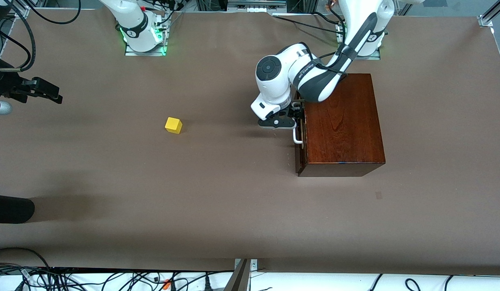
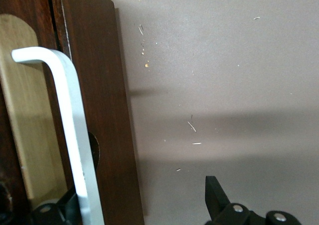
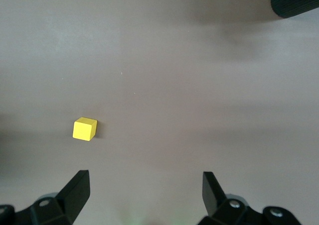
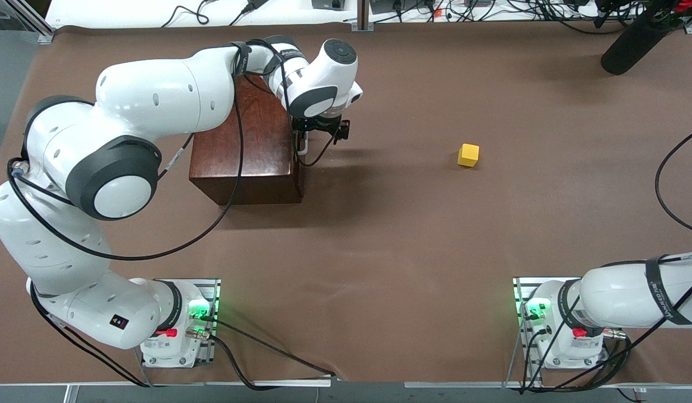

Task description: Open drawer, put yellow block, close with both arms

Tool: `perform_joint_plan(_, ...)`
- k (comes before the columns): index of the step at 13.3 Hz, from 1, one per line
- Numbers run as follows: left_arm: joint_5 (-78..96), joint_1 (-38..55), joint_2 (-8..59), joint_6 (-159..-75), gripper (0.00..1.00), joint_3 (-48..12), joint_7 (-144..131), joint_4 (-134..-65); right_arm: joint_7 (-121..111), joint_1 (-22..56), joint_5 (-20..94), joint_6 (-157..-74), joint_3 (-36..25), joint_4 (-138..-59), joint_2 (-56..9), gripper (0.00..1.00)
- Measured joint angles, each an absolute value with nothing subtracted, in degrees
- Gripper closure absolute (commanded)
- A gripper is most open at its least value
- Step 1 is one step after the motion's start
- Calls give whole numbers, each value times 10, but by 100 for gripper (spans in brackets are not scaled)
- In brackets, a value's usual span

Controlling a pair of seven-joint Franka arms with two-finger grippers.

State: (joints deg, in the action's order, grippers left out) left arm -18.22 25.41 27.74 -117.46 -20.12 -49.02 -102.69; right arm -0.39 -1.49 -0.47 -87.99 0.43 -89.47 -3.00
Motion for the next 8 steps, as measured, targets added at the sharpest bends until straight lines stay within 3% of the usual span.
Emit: perform_joint_plan(8,-182,256,278,-1193,0,-201,-503,-1028,-5,-15,-5,-880,4,-895,-28,0)
